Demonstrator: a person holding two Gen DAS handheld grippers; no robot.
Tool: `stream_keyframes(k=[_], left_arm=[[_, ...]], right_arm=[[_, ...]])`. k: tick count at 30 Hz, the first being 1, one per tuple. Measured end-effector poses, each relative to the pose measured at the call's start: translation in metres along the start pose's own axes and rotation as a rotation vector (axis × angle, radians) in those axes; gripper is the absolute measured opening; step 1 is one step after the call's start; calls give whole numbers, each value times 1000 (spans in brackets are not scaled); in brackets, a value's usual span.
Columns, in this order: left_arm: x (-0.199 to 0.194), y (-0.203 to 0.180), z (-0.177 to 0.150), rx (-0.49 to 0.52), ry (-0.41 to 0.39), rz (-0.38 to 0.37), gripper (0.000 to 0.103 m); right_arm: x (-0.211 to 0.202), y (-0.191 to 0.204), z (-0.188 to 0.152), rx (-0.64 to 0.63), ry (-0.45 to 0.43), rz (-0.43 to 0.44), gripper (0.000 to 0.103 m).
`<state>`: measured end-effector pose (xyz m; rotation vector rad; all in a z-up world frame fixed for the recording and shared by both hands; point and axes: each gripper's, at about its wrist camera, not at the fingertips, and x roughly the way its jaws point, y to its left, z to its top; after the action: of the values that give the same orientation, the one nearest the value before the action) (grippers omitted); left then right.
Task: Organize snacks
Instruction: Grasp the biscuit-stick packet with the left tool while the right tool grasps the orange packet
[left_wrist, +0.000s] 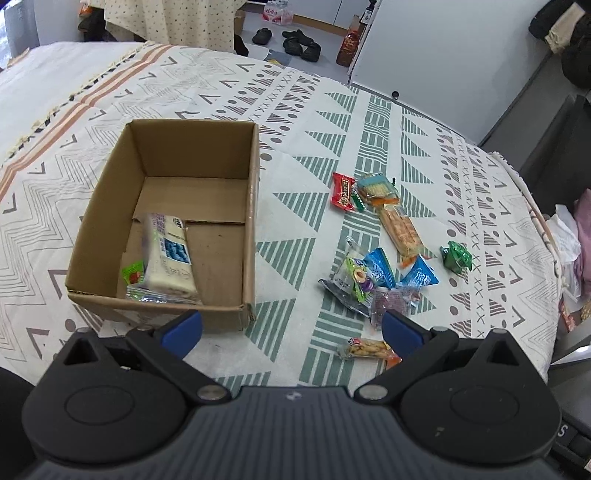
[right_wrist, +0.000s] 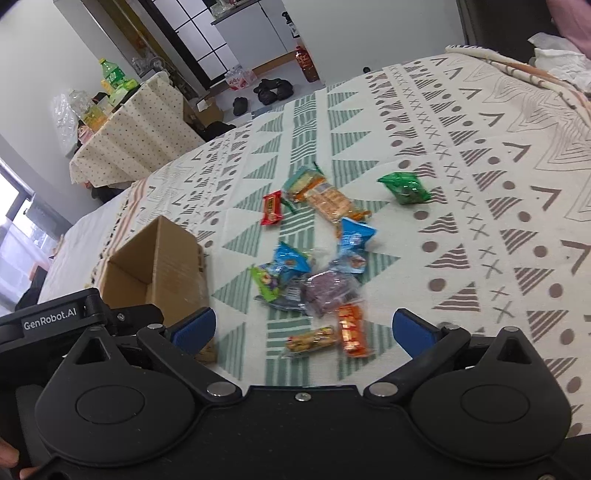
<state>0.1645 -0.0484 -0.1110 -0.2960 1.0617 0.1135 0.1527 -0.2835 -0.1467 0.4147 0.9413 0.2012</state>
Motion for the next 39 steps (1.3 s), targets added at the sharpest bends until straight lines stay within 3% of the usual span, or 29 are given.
stream_keyframes(k=[17,22,27,29,32,39], left_arm=[[26,-39,-12,68,63,-36,103],[35,-45,-12,69,57,-31,103],[52,-51,-10,74,77,-48,100],[60,-52,-10,60,95,-55,98],[74,-52,-12,34,130,-53,91],[96,-47,-15,-48,194,-43,82]], right_arm=[[-1,-47,-10,51,-17,-23,103],[11,-61,-11,111,15,20,102],[25,-60,-9,101,29,57,95],[33,-61,-9,98,49,68,80],[45,-63,-9,106,77,83,71],[69,-57,-12,67,124,92,64]])
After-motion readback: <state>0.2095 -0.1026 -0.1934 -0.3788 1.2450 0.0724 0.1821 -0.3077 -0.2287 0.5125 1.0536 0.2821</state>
